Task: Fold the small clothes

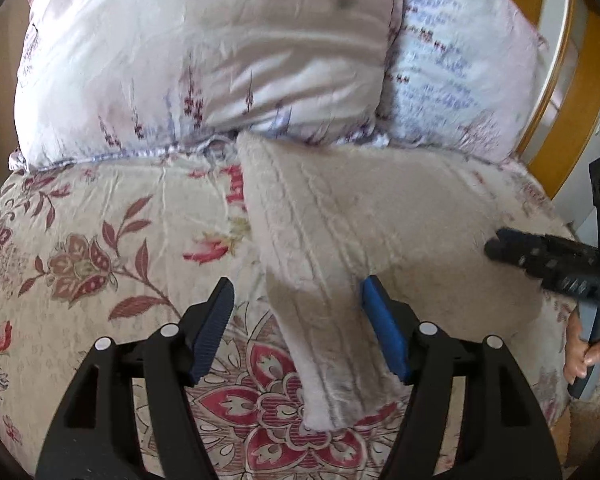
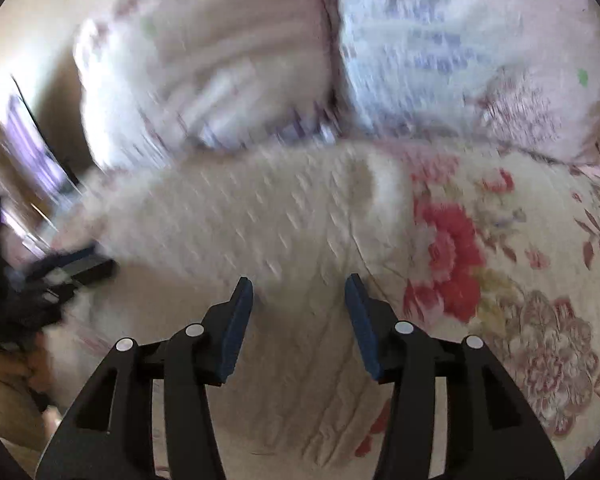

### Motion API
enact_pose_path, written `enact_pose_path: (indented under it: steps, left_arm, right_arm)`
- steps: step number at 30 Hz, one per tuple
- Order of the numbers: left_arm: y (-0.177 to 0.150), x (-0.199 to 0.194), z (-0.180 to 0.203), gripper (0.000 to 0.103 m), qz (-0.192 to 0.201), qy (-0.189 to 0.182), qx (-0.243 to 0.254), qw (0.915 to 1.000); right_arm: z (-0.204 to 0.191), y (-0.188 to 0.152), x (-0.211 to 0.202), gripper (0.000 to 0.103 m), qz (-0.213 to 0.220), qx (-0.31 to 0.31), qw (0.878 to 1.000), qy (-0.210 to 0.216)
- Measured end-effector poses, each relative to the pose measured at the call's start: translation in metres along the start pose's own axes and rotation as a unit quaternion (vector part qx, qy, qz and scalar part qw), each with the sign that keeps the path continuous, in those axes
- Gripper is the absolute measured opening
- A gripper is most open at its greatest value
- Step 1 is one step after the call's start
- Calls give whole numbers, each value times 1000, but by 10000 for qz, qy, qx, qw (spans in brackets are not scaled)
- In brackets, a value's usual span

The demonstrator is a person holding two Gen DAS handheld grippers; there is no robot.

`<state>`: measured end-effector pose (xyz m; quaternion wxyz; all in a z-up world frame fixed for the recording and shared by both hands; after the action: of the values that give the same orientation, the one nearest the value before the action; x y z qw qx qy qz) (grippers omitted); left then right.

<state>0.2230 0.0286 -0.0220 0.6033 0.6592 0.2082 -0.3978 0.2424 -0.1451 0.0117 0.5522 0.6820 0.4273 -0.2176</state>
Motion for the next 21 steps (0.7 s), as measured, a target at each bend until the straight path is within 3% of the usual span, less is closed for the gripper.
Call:
enact_pose_path:
  steps: [5, 8, 9, 13, 15, 19, 21]
  left_arm:
    - [-5, 7, -1, 71, -42, -42, -137, 9999]
    - [-6, -7, -1, 73, 169, -87, -150, 9997]
    - [-6, -10, -1, 77, 213, -88, -140, 9996]
    - [-13, -28, -4, 89, 500, -58, -213, 9985]
    - [-17, -35, -6, 93, 585, -55, -279, 9979]
    - [-29, -47, -8, 101, 672, 96, -337, 9971]
    - [-35, -48, -6, 101, 629, 199, -302, 9974]
  right_arm:
    - [5, -1, -5, 57, 90, 202, 9997, -40]
    - [7, 0, -25, 74, 345, 304, 9989, -100]
    - [8, 0, -33, 83, 492, 298, 9982, -167]
    - [13, -1, -54, 90, 885, 360, 9949, -311]
    - [17, -3, -66, 99, 1109, 428, 9917, -489]
    - [16, -12, -79, 101, 1327, 437, 9883, -618]
    - [11, -21, -79, 101, 1276, 450, 9896, -481]
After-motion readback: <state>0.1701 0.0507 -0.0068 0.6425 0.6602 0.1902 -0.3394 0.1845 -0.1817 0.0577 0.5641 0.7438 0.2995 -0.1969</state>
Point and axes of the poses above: each gripper's, at about its wrist camera, not at the fingertips, and x roughly the way its jaws point, z to its right, y to its top, the point moved 9 cm from there along x, roughly the way its jaws point, and after that the axes turned 8 degrees about x, right-handed, at the moved point
